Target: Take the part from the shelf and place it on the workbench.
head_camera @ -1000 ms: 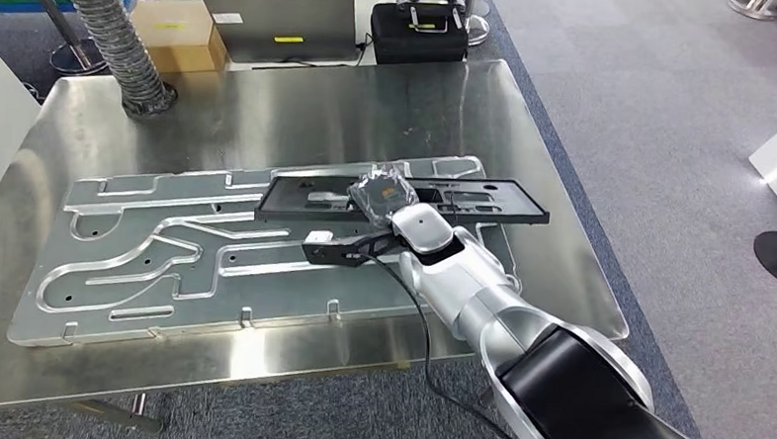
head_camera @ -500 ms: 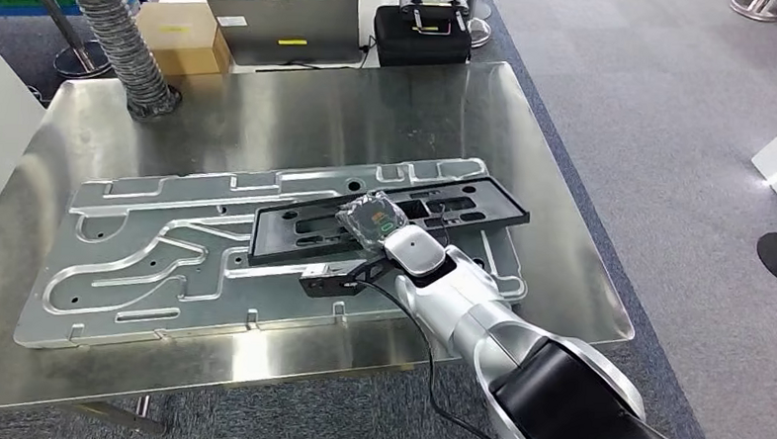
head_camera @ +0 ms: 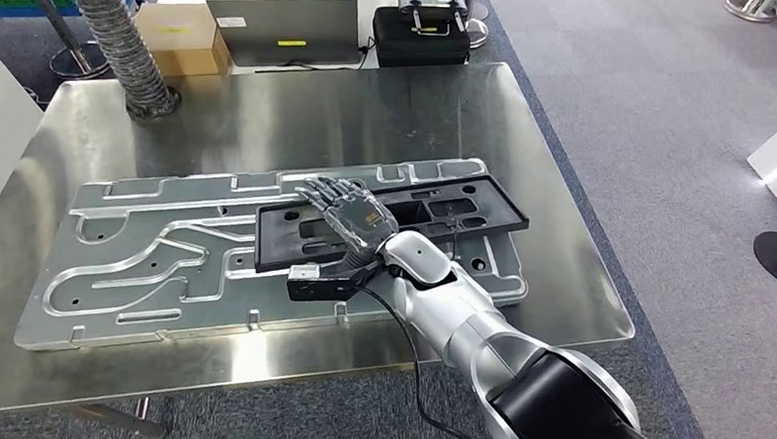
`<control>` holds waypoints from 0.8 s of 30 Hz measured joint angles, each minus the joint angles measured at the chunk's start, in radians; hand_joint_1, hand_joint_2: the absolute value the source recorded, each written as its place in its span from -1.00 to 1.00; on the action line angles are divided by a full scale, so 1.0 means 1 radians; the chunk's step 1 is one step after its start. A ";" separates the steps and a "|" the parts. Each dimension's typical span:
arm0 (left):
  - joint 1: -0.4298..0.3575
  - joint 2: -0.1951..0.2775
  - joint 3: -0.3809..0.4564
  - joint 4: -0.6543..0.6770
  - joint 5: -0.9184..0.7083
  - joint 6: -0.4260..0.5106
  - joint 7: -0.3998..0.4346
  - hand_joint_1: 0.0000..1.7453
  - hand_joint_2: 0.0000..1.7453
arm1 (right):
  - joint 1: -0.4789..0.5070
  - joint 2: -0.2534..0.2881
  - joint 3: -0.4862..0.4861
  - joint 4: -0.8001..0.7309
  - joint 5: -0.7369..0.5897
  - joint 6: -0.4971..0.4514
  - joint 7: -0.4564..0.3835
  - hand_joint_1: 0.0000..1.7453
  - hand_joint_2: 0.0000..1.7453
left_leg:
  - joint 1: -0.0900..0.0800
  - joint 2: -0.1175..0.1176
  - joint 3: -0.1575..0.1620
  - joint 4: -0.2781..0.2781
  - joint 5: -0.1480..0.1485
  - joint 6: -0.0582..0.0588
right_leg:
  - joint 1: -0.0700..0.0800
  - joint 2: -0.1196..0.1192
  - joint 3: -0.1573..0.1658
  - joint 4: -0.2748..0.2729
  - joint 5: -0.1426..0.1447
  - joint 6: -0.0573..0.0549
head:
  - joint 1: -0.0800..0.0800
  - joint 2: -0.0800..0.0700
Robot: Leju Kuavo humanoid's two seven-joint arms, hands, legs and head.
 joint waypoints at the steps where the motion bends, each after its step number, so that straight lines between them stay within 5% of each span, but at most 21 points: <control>1: 0.000 0.000 -0.001 0.000 0.000 0.000 0.001 -1.00 -1.00 | 0.001 0.004 -0.018 -0.012 -0.033 -0.008 -0.039 -1.00 -1.00 | 0.000 0.000 -0.001 0.000 0.002 0.007 | -0.001 0.000 0.000 -0.001 0.000 0.006 | 0.000 0.000; 4: -0.004 -0.002 -0.004 0.000 0.001 -0.002 0.001 -1.00 -1.00 | 0.004 0.012 -0.075 -0.066 -0.152 -0.011 -0.148 -1.00 -1.00 | 0.002 0.000 -0.001 -0.006 0.009 0.028 | -0.004 -0.002 -0.028 0.063 -0.045 0.020 | 0.000 0.000; 6: -0.006 -0.002 -0.004 0.000 0.005 -0.004 0.000 -1.00 -1.00 | 0.016 0.013 -0.108 -0.118 -0.233 -0.009 -0.200 -1.00 -1.00 | -0.001 0.001 -0.003 -0.007 0.011 0.035 | -0.005 -0.003 -0.089 0.198 -0.111 0.025 | 0.000 0.000; 8: -0.005 -0.002 -0.004 0.000 0.013 -0.007 -0.005 -1.00 -1.00 | 0.040 0.004 -0.125 -0.193 -0.299 -0.010 -0.218 -1.00 -1.00 | -0.006 0.001 -0.004 -0.006 0.012 0.038 | -0.004 -0.003 -0.134 0.294 -0.139 0.023 | 0.000 0.000; 9: -0.004 -0.002 -0.004 0.000 0.019 -0.008 -0.008 -1.00 -1.00 | 0.053 -0.006 -0.128 -0.238 -0.325 -0.011 -0.216 -1.00 -1.00 | -0.009 0.000 -0.004 -0.006 0.012 0.039 | -0.002 -0.003 -0.130 0.285 -0.124 0.018 | 0.000 0.000; 12: 0.002 -0.006 -0.002 0.000 0.045 -0.020 -0.029 -1.00 -1.00 | 0.080 -0.060 -0.136 -0.400 -0.384 -0.029 -0.192 -1.00 -1.00 | -0.021 -0.002 -0.003 -0.006 0.012 0.040 | 0.011 -0.004 -0.032 0.089 -0.033 -0.013 | 0.000 0.000; 14: 0.010 -0.010 0.004 0.001 0.071 -0.032 -0.050 -1.00 -1.00 | 0.104 -0.115 -0.155 -0.520 -0.399 -0.062 -0.171 -1.00 -1.00 | -0.021 -0.003 -0.003 -0.006 0.012 0.036 | 0.021 -0.009 0.007 0.005 -0.010 -0.029 | 0.000 0.000; 18: 0.040 -0.011 0.030 0.001 0.112 -0.043 -0.080 -1.00 -1.00 | 0.227 -0.275 -0.260 -0.780 -0.360 -0.157 -0.137 -1.00 -1.00 | -0.020 -0.004 -0.002 0.002 -0.001 0.024 | 0.016 -0.020 0.029 -0.030 0.002 -0.029 | 0.000 0.000; 22: 0.061 -0.011 0.056 0.001 0.131 -0.032 -0.076 -1.00 -1.00 | 0.456 -0.415 -0.453 -0.998 -0.431 -0.201 -0.180 -1.00 -1.00 | -0.009 0.002 -0.077 0.199 -0.126 0.005 | 0.006 -0.034 0.042 -0.051 0.013 -0.029 | -0.001 0.000; 24: 0.068 -0.011 0.068 0.001 0.137 -0.025 -0.072 -1.00 -1.00 | 0.597 -0.451 -0.574 -1.071 -0.462 -0.195 -0.213 -1.00 -1.00 | -0.001 0.003 -0.091 0.250 -0.142 -0.004 | 0.003 -0.038 0.037 -0.047 0.011 -0.025 | -0.001 0.000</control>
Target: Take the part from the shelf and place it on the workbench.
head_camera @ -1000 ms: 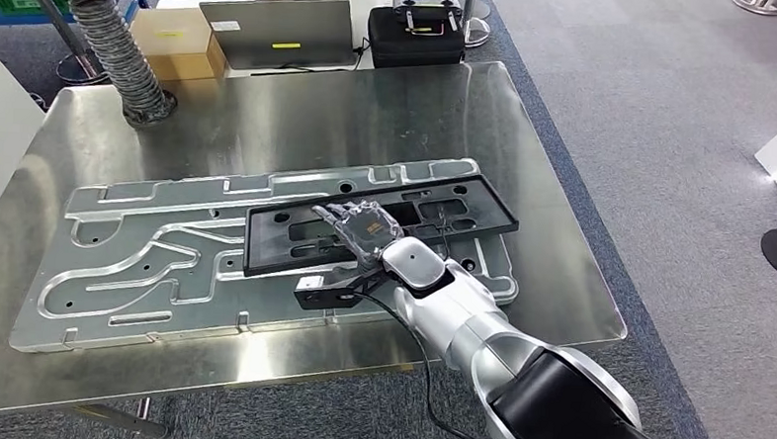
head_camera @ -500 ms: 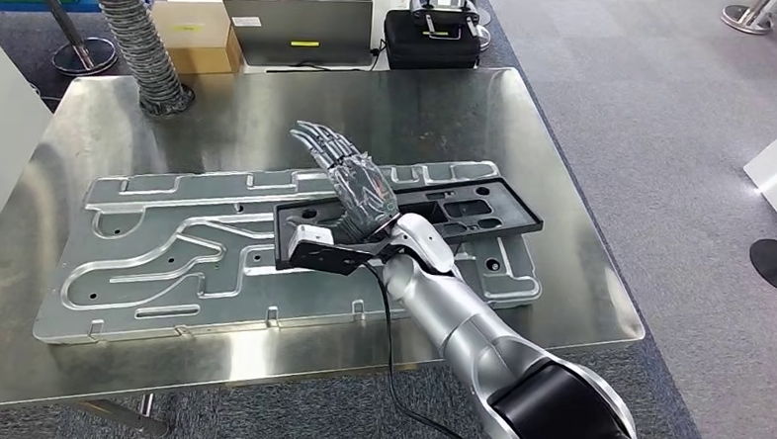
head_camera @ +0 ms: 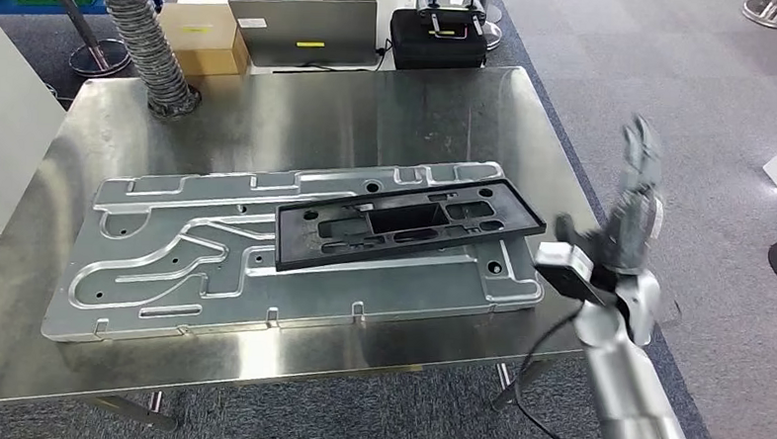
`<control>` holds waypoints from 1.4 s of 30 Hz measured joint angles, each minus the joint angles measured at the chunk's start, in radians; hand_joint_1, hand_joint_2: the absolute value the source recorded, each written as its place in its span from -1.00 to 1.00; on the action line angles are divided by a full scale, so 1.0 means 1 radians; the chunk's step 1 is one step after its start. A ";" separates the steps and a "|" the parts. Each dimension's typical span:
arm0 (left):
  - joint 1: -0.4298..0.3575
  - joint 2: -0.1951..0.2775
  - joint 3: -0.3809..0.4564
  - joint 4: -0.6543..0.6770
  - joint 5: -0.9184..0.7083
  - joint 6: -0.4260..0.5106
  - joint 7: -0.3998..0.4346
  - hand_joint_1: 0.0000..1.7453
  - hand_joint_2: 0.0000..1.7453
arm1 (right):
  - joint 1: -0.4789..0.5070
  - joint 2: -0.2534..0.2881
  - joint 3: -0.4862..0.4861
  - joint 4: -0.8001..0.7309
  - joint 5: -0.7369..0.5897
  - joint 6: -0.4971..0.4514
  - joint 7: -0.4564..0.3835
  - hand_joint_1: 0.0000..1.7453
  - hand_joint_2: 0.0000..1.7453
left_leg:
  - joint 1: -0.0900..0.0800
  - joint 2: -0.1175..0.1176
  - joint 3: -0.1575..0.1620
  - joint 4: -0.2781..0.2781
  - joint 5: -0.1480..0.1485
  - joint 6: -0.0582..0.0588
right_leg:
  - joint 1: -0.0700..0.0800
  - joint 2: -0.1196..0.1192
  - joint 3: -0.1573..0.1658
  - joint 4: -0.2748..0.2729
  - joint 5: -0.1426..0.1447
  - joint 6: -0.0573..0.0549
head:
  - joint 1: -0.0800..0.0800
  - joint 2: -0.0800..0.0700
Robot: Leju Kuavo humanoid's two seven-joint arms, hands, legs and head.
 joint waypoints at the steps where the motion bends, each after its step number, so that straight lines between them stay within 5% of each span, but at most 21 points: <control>1: 0.003 0.000 0.005 0.000 0.001 0.002 0.002 -1.00 -1.00 | 0.063 -0.008 -0.055 -0.026 -0.008 0.008 -0.011 -1.00 -1.00 | 0.003 0.001 0.023 -0.033 0.021 -0.004 | -0.003 0.001 -0.003 0.005 -0.002 0.003 | 0.000 0.000; 5: 0.001 0.000 0.016 0.000 0.000 0.003 0.004 -1.00 -1.00 | 0.216 -0.018 -0.215 -0.089 -0.011 0.020 -0.031 -1.00 -1.00 | 0.005 -0.002 0.149 -0.255 0.097 0.001 | -0.012 0.015 -0.019 0.032 -0.008 0.028 | 0.000 0.000; 10: -0.003 0.000 0.020 0.000 -0.001 -0.002 0.002 -1.00 -1.00 | 0.342 0.005 -0.343 -0.062 0.001 -0.001 -0.053 -1.00 -1.00 | -0.002 -0.005 0.138 -0.263 0.117 0.039 | -0.018 0.021 -0.028 0.044 -0.014 0.062 | 0.000 0.000; 14: -0.010 0.000 0.021 0.000 -0.002 -0.003 -0.001 -1.00 -1.00 | 0.382 0.038 -0.431 0.011 0.030 -0.007 -0.057 -1.00 -1.00 | -0.005 -0.001 0.097 -0.266 0.151 0.057 | -0.022 0.025 -0.110 0.263 -0.175 0.074 | 0.000 0.000; 15: -0.009 0.000 0.021 0.000 -0.003 -0.003 -0.001 -1.00 -1.00 | 0.390 0.048 -0.451 0.029 0.034 -0.007 -0.059 -1.00 -1.00 | -0.007 -0.001 0.084 -0.265 0.160 0.057 | -0.022 0.025 -0.120 0.313 -0.196 0.074 | 0.000 0.000; 17: -0.008 0.000 0.021 0.000 -0.003 -0.003 -0.001 -1.00 -1.00 | 0.403 0.063 -0.484 0.055 0.038 -0.007 -0.064 -1.00 -1.00 | -0.010 -0.001 0.058 -0.263 0.178 0.055 | -0.022 0.026 -0.088 0.313 -0.180 0.070 | 0.000 0.000; 20: -0.011 0.000 0.021 0.000 -0.006 -0.003 -0.001 -1.00 -1.00 | 0.406 0.076 -0.519 0.075 0.049 -0.005 -0.063 -1.00 -1.00 | -0.013 -0.001 0.033 -0.260 0.203 0.045 | -0.018 0.027 0.066 0.106 -0.126 0.055 | 0.000 0.000; 22: -0.012 0.000 0.021 0.000 -0.009 -0.002 0.001 -1.00 -1.00 | 0.405 0.085 -0.548 0.095 0.062 -0.004 -0.063 -1.00 -1.00 | -0.014 -0.001 0.032 -0.262 0.219 0.034 | -0.011 0.029 0.122 0.020 -0.126 0.046 | 0.000 0.000; 25: -0.009 0.000 0.021 0.000 -0.011 0.000 0.005 -1.00 -1.00 | 0.404 0.102 -0.605 0.147 0.087 -0.004 -0.075 -1.00 -1.00 | -0.011 -0.002 0.029 -0.267 0.229 0.015 | -0.009 0.028 0.111 0.005 -0.104 0.027 | 0.000 0.000; 27: -0.005 0.000 0.021 0.000 -0.012 0.001 0.005 -1.00 -1.00 | 0.403 0.115 -0.636 0.181 0.106 -0.004 -0.086 -1.00 -1.00 | -0.009 -0.002 0.008 -0.213 0.157 0.005 | -0.012 0.024 0.087 0.000 -0.078 0.013 | 0.000 0.000; 30: -0.004 -0.001 0.021 0.000 -0.012 0.002 0.005 -1.00 -1.00 | 0.402 0.130 -0.676 0.233 0.125 -0.005 -0.103 -1.00 -1.00 | -0.007 -0.001 -0.029 -0.022 0.006 -0.004 | -0.008 0.022 0.039 0.002 -0.042 0.005 | 0.000 0.000; 32: -0.005 -0.001 0.021 0.000 -0.011 0.002 0.005 -1.00 -1.00 | 0.401 0.138 -0.700 0.266 0.136 -0.004 -0.107 -1.00 -1.00 | -0.007 -0.001 -0.006 0.031 0.014 -0.005 | -0.006 0.021 0.006 0.007 -0.020 0.006 | 0.000 0.000; 34: -0.005 -0.001 0.021 0.000 -0.011 0.002 0.005 -1.00 -1.00 | 0.394 0.143 -0.730 0.315 0.163 -0.004 -0.105 -1.00 -1.00 | -0.008 -0.001 0.087 -0.056 0.068 0.001 | -0.004 0.021 -0.021 0.016 -0.003 0.011 | 0.000 0.000; 36: -0.006 -0.001 0.021 0.000 -0.013 0.002 0.003 -1.00 -1.00 | 0.380 0.144 -0.772 0.404 0.203 -0.010 -0.105 -1.00 -1.00 | -0.011 -0.002 0.200 -0.210 0.067 0.012 | 0.000 0.020 -0.039 0.025 0.010 0.018 | 0.000 0.000; 37: -0.006 -0.001 0.021 0.000 -0.015 0.002 0.002 -1.00 -1.00 | 0.371 0.143 -0.797 0.459 0.222 -0.015 -0.106 -1.00 -1.00 | -0.013 -0.002 0.232 -0.263 0.056 0.018 | 0.001 0.019 -0.043 0.028 0.017 0.024 | 0.000 0.000; 40: -0.002 -0.005 0.022 0.000 -0.018 0.003 0.002 -1.00 -1.00 | 0.353 0.136 -0.873 0.646 0.273 -0.026 -0.080 -1.00 -1.00 | -0.015 0.000 0.231 -0.299 0.061 0.040 | -0.001 0.019 -0.050 0.028 0.033 0.042 | 0.000 0.000; 42: 0.001 -0.009 0.023 0.000 -0.018 0.003 0.004 -1.00 -1.00 | 0.350 0.127 -0.912 0.762 0.300 -0.025 -0.039 -1.00 -1.00 | -0.011 0.005 0.212 -0.305 0.086 0.056 | -0.005 0.024 -0.071 0.071 -0.020 0.053 | 0.000 0.000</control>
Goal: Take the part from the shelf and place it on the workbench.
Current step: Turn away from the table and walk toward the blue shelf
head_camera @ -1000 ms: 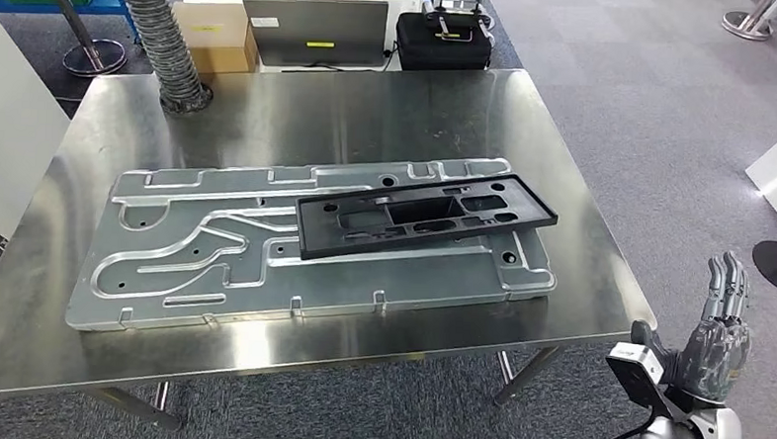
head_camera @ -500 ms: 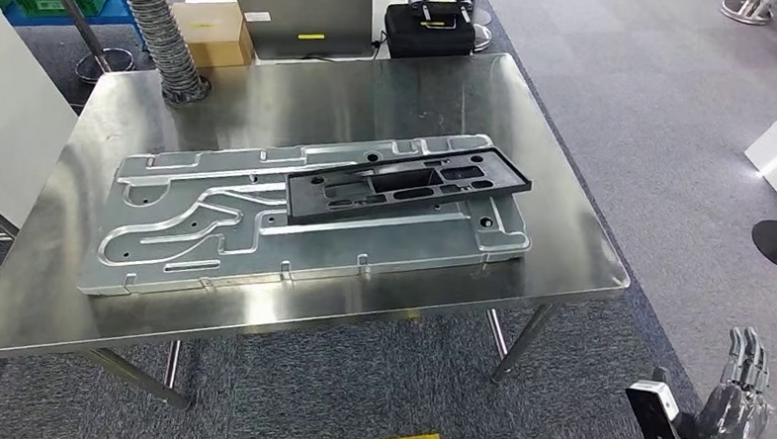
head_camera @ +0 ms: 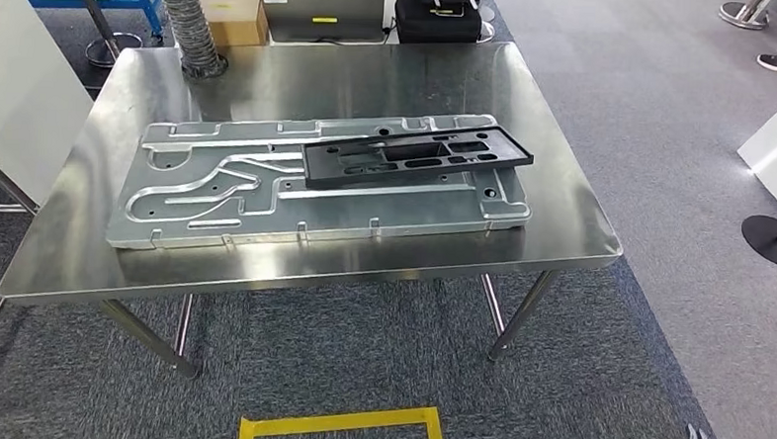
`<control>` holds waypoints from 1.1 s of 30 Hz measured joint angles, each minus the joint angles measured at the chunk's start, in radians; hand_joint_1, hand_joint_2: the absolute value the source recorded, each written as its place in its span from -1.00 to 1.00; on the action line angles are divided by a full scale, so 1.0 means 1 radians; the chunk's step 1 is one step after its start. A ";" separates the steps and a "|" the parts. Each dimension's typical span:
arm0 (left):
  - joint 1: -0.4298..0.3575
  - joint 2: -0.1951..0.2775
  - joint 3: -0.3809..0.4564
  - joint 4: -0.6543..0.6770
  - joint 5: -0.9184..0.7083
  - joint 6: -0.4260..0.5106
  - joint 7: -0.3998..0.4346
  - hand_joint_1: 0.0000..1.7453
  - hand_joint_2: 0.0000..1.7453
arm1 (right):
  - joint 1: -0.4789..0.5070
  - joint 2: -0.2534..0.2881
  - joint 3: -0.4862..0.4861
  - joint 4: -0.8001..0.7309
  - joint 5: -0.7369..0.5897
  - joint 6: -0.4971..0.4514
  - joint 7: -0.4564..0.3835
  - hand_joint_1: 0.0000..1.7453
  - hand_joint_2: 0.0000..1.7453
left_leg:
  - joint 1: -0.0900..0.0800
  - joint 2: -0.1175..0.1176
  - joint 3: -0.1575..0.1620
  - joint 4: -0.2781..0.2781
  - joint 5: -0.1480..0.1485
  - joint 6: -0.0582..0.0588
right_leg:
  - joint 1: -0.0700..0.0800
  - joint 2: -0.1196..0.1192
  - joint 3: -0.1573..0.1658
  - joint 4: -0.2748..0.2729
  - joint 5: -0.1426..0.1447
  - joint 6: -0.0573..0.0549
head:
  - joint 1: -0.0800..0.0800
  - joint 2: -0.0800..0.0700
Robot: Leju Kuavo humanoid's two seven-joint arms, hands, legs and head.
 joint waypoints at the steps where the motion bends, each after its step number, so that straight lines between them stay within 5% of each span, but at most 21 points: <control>1: 0.000 -0.001 0.001 0.000 0.000 0.000 0.001 -1.00 -1.00 | -0.001 -0.004 -0.013 0.045 0.007 0.000 0.014 -1.00 -1.00 | 0.000 0.002 -0.013 -0.001 0.012 0.004 | -0.003 0.002 -0.017 0.050 -0.050 0.005 | 0.000 0.000; 3: 0.002 -0.001 0.003 0.000 0.001 -0.002 0.001 -1.00 -1.00 | -0.006 -0.008 -0.031 0.121 0.020 0.002 0.038 -1.00 -1.00 | -0.001 0.004 -0.042 0.001 0.033 0.005 | -0.007 0.004 -0.050 0.180 -0.138 0.014 | 0.000 0.000; 5: 0.003 -0.003 0.005 0.000 -0.003 -0.010 0.004 -1.00 -1.00 | -0.013 -0.009 -0.039 0.188 0.043 0.015 0.096 -1.00 -1.00 | -0.001 0.007 -0.071 0.007 0.053 0.001 | -0.011 0.004 -0.039 0.241 -0.139 0.020 | 0.000 0.000; 6: 0.003 -0.004 0.006 0.000 -0.007 -0.016 0.006 -1.00 -1.00 | -0.017 -0.009 -0.041 0.218 0.058 0.031 0.141 -1.00 -1.00 | -0.001 0.007 -0.085 0.011 0.061 -0.002 | -0.013 0.004 -0.007 0.218 -0.113 0.020 | 0.000 0.000; 8: 0.003 -0.010 0.006 0.000 -0.022 -0.028 0.014 -1.00 -1.00 | -0.026 -0.008 -0.041 0.271 0.082 0.079 0.244 -1.00 -1.00 | -0.001 0.007 -0.110 0.019 0.076 -0.010 | -0.015 0.005 0.102 0.081 -0.078 0.016 | 0.000 0.000; 10: 0.004 -0.018 0.003 0.000 -0.042 -0.039 0.025 -1.00 -1.00 | -0.035 -0.003 -0.044 0.315 0.086 0.141 0.331 -1.00 -1.00 | -0.003 0.007 -0.122 0.024 0.091 -0.022 | -0.012 0.007 0.186 -0.046 -0.085 0.006 | 0.000 0.000; 11: 0.004 -0.022 -0.001 0.000 -0.052 -0.045 0.032 -1.00 -1.00 | -0.038 0.001 -0.048 0.334 0.083 0.172 0.367 -1.00 -1.00 | -0.003 0.007 -0.125 0.024 0.099 -0.028 | -0.008 0.008 0.201 -0.075 -0.092 0.000 | 0.000 0.000; 14: 0.007 -0.030 -0.014 0.002 -0.080 -0.059 0.055 -1.00 -1.00 | -0.042 0.018 -0.061 0.376 0.080 0.260 0.459 -1.00 -1.00 | 0.001 0.007 -0.135 0.032 0.098 -0.047 | -0.008 0.005 0.184 -0.084 -0.072 -0.024 | 0.000 0.000; 16: 0.010 -0.034 -0.023 0.004 -0.093 -0.064 0.068 -1.00 -1.00 | -0.045 0.032 -0.066 0.396 0.080 0.318 0.514 -1.00 -1.00 | 0.003 0.005 -0.160 0.103 0.020 -0.055 | -0.009 0.002 0.162 -0.086 -0.050 -0.039 | 0.000 0.000; 18: 0.011 -0.037 -0.034 0.006 -0.105 -0.067 0.077 -1.00 -1.00 | -0.047 0.048 -0.071 0.411 0.080 0.377 0.560 -1.00 -1.00 | 0.004 0.005 -0.192 0.232 -0.076 -0.060 | -0.003 0.001 0.134 -0.084 -0.030 -0.047 | -0.001 0.000; 20: 0.011 -0.040 -0.042 0.007 -0.113 -0.067 0.083 -1.00 -1.00 | -0.048 0.065 -0.075 0.424 0.081 0.424 0.583 -1.00 -1.00 | 0.004 0.005 -0.191 0.311 -0.097 -0.061 | 0.002 0.000 0.103 -0.078 -0.009 -0.048 | -0.001 0.000; 22: 0.011 -0.040 -0.049 0.007 -0.118 -0.067 0.087 -1.00 -1.00 | -0.050 0.082 -0.077 0.433 0.082 0.455 0.590 -1.00 -1.00 | 0.004 0.004 -0.127 0.258 -0.048 -0.056 | 0.005 0.000 0.073 -0.070 0.008 -0.047 | -0.001 0.000; 25: 0.009 -0.040 -0.059 0.007 -0.120 -0.065 0.087 -1.00 -1.00 | -0.053 0.106 -0.078 0.442 0.088 0.488 0.590 -1.00 -1.00 | -0.002 0.004 0.020 0.045 -0.026 -0.040 | 0.007 -0.001 0.045 -0.059 0.030 -0.037 | -0.001 0.000; 28: 0.010 -0.040 -0.062 0.007 -0.127 -0.061 0.084 -1.00 -1.00 | -0.056 0.123 -0.078 0.449 0.096 0.510 0.582 -1.00 -1.00 | -0.006 0.005 0.040 -0.018 -0.028 -0.025 | 0.007 -0.003 0.037 -0.062 0.053 -0.021 | -0.001 0.000; 30: 0.012 -0.040 -0.064 0.007 -0.135 -0.058 0.083 -1.00 -1.00 | -0.057 0.132 -0.078 0.451 0.104 0.516 0.569 -1.00 -1.00 | -0.001 0.009 0.026 -0.024 -0.007 -0.009 | 0.005 0.001 0.024 -0.039 0.024 -0.010 | 0.000 0.000; 33: 0.013 -0.036 -0.069 0.007 -0.142 -0.054 0.075 -1.00 -1.00 | -0.057 0.142 -0.078 0.455 0.107 0.520 0.553 -1.00 -1.00 | 0.001 0.013 -0.011 -0.024 0.025 0.004 | -0.003 0.006 -0.023 0.127 -0.123 0.004 | 0.000 0.000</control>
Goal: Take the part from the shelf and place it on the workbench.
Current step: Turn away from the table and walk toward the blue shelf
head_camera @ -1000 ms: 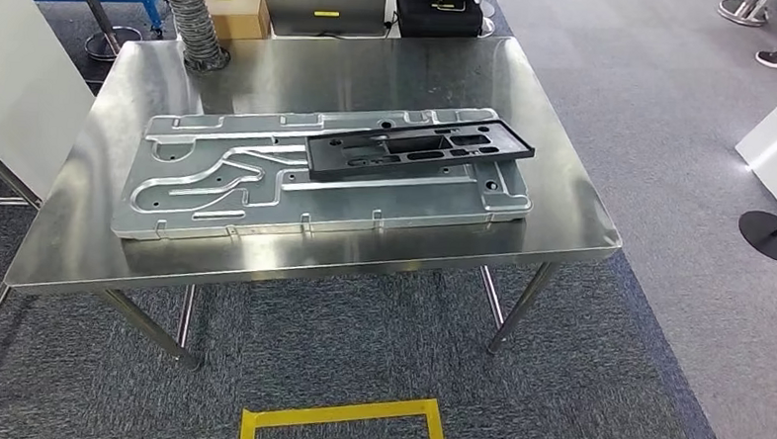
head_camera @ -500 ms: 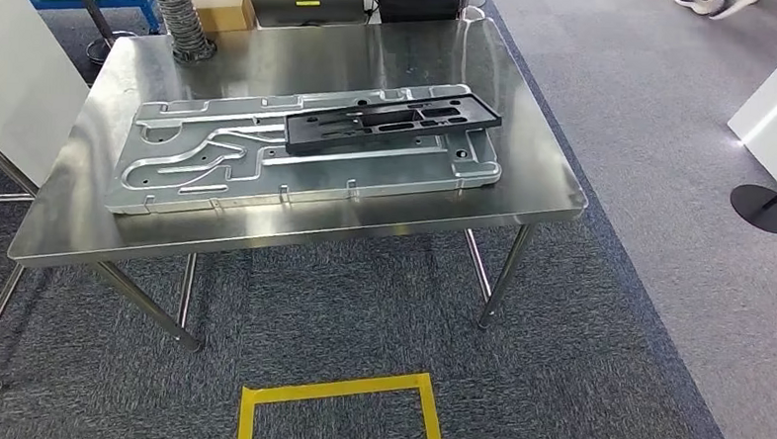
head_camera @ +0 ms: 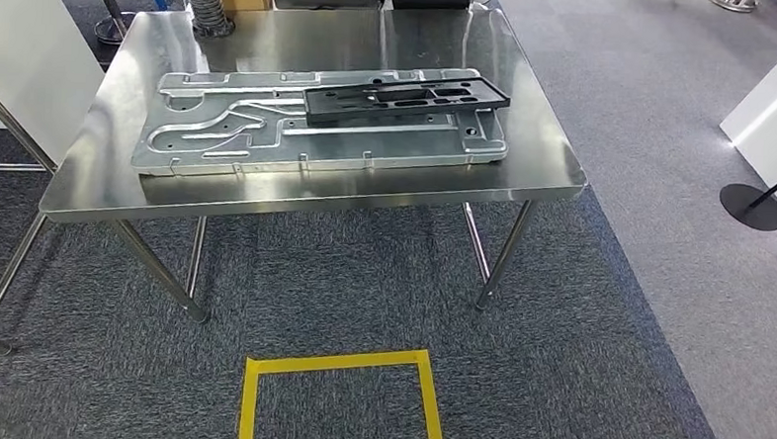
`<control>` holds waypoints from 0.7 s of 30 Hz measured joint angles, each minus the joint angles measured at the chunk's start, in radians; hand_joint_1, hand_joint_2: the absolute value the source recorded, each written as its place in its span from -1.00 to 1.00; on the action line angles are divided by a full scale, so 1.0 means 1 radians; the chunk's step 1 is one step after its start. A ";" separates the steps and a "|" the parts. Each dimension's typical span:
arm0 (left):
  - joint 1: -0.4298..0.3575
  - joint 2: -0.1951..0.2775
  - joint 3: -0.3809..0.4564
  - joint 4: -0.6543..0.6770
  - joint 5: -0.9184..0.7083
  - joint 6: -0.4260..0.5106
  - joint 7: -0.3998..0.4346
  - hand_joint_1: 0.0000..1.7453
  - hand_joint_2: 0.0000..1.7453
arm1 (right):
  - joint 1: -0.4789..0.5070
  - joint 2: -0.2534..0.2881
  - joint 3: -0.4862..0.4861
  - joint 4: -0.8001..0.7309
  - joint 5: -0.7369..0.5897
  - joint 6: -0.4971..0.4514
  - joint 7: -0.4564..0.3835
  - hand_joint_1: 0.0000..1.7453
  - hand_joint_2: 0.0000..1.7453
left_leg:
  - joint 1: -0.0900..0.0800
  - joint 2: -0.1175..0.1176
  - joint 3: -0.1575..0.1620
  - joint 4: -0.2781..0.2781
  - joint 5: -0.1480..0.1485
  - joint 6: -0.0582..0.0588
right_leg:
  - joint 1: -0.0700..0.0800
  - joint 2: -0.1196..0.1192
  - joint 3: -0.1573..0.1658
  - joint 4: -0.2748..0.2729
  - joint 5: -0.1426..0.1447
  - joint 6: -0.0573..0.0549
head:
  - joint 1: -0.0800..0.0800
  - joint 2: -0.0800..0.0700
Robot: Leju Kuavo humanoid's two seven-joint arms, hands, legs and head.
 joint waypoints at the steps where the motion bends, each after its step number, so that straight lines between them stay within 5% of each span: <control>1: 0.000 0.002 -0.001 0.000 -0.002 0.000 -0.003 -1.00 -1.00 | 0.000 0.002 0.000 0.001 0.000 0.001 -0.003 -1.00 -1.00 | 0.000 0.000 -0.014 0.003 0.009 -0.001 | -0.003 0.000 -0.011 0.062 -0.032 0.004 | 0.000 0.000; 2: 0.001 0.003 -0.003 0.000 -0.005 -0.001 -0.006 -1.00 -1.00 | -0.001 0.004 0.000 0.002 0.000 0.001 -0.006 -1.00 -1.00 | 0.000 0.001 -0.029 0.008 0.018 -0.002 | -0.005 0.000 -0.010 0.100 -0.039 0.007 | 0.000 0.000; 4: 0.001 0.006 -0.010 0.000 -0.009 -0.004 -0.012 -1.00 -1.00 | -0.002 0.007 0.000 0.003 0.000 0.001 -0.010 -1.00 -1.00 | 0.001 0.001 -0.063 0.022 0.033 -0.008 | -0.010 0.000 0.044 0.072 0.008 0.010 | 0.000 0.000; 6: 0.000 0.008 -0.016 0.000 -0.014 -0.005 -0.017 -1.00 -1.00 | -0.007 0.009 0.000 0.003 -0.001 0.000 -0.013 -1.00 -1.00 | 0.001 0.000 -0.091 0.040 0.044 -0.016 | -0.011 0.000 0.152 -0.065 0.044 0.007 | 0.000 0.000; 7: 0.000 0.009 -0.018 0.000 -0.017 -0.005 -0.018 -1.00 -1.00 | -0.009 0.009 0.000 0.003 -0.001 -0.002 -0.013 -1.00 -1.00 | 0.000 0.000 -0.099 0.047 0.050 -0.022 | -0.010 0.001 0.199 -0.135 0.039 0.003 | 0.000 0.000; 9: -0.002 0.012 -0.021 0.000 -0.024 -0.006 -0.019 -1.00 -1.00 | -0.013 0.010 0.000 0.003 -0.002 -0.005 -0.013 -1.00 -1.00 | -0.001 0.001 -0.109 0.054 0.063 -0.035 | -0.004 0.002 0.240 -0.206 0.020 -0.007 | 0.000 0.000; 11: -0.002 0.016 -0.024 0.000 -0.028 -0.006 -0.020 -1.00 -1.00 | -0.013 0.012 0.000 0.004 -0.004 -0.007 -0.013 -1.00 -1.00 | 0.001 0.000 -0.116 0.057 0.069 -0.049 | -0.004 -0.001 0.230 -0.213 0.030 -0.022 | 0.000 0.000; 12: -0.002 0.018 -0.025 0.000 -0.028 -0.006 -0.020 -1.00 -1.00 | -0.014 0.013 0.000 0.004 -0.004 -0.008 -0.013 -1.00 -1.00 | 0.003 -0.002 -0.123 0.071 0.049 -0.053 | -0.005 -0.004 0.221 -0.214 0.040 -0.031 | 0.000 0.000; 15: -0.001 0.022 -0.028 0.000 -0.027 -0.008 -0.025 -1.00 -1.00 | -0.014 0.015 -0.001 0.005 -0.001 -0.005 -0.013 -1.00 -1.00 | 0.006 -0.005 -0.162 0.215 -0.093 -0.060 | -0.003 -0.009 0.182 -0.211 0.073 -0.049 | 0.000 0.000; 17: -0.001 0.023 -0.030 0.000 -0.023 -0.009 -0.032 -1.00 -1.00 | -0.014 0.015 0.000 0.006 0.004 -0.003 -0.012 -1.00 -1.00 | 0.007 -0.005 -0.176 0.324 -0.145 -0.062 | 0.001 -0.010 0.148 -0.204 0.094 -0.051 | 0.000 0.000; 19: -0.002 0.026 -0.033 0.000 -0.021 -0.010 -0.037 -1.00 -1.00 | -0.014 0.017 0.000 0.007 0.006 -0.003 -0.010 -1.00 -1.00 | 0.006 -0.005 -0.141 0.332 -0.104 -0.061 | 0.004 -0.010 0.110 -0.193 0.115 -0.050 | 0.000 0.000; 21: -0.004 0.029 -0.034 0.000 -0.021 -0.010 -0.038 -1.00 -1.00 | -0.014 0.019 0.000 0.008 0.007 -0.004 -0.007 -1.00 -1.00 | 0.005 -0.005 -0.043 0.213 -0.057 -0.053 | 0.006 -0.009 0.074 -0.179 0.135 -0.044 | 0.000 0.000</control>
